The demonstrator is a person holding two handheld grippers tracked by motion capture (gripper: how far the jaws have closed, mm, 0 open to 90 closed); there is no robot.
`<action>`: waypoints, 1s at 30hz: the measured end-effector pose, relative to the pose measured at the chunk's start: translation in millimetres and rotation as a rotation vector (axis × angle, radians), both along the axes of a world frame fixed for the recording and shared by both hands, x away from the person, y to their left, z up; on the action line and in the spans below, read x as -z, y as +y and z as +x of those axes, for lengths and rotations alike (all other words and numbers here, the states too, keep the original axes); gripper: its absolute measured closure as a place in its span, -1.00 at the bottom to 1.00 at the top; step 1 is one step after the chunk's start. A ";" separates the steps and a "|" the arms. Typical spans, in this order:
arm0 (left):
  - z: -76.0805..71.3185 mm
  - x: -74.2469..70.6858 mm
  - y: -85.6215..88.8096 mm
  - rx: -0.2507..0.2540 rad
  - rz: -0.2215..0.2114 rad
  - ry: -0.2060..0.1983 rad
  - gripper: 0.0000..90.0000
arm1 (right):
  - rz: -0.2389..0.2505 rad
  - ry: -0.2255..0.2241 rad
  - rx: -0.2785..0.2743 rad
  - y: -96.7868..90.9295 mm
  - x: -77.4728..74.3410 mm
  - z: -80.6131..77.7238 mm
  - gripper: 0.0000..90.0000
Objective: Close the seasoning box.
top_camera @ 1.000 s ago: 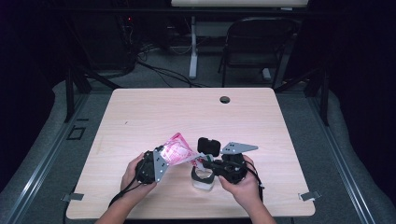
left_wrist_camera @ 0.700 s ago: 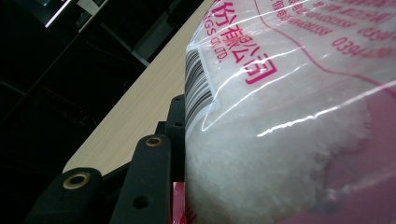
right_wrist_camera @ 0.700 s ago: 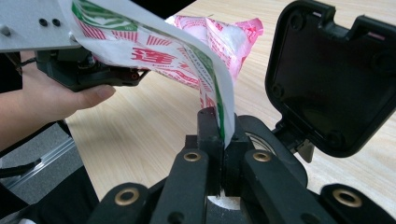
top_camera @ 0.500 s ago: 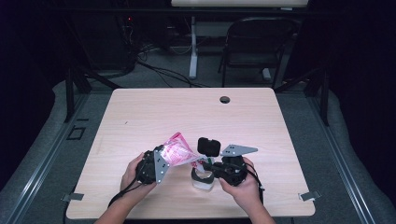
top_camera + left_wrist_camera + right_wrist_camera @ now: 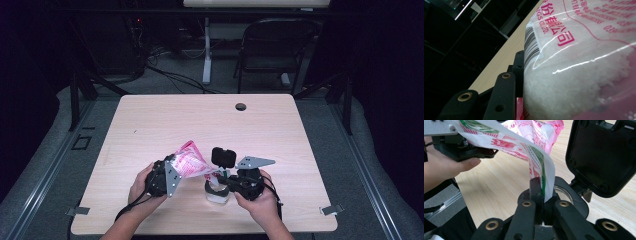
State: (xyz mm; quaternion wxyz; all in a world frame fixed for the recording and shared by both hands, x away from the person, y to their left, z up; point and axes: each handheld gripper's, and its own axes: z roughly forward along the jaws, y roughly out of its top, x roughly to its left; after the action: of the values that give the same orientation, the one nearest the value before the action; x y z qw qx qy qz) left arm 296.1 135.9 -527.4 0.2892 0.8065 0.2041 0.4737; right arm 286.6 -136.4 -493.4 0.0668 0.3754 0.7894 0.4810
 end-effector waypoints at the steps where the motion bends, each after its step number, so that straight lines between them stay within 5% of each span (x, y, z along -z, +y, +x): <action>1: -0.1 -0.1 -0.1 0.000 -0.002 -0.001 0.55 | -0.001 0.000 0.001 0.0 0.1 -0.1 1.00; 30: -6.2 -10.7 -2.4 0.002 0.052 -0.090 0.55 | -0.011 0.007 -0.004 0.8 3.4 -1.0 1.00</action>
State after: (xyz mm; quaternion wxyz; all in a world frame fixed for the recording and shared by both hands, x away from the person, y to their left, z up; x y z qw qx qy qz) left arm 289.9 133.5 -516.7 0.2775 0.7917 0.1776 0.5144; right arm 285.6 -135.7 -496.8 0.0651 0.3752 0.7931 0.4753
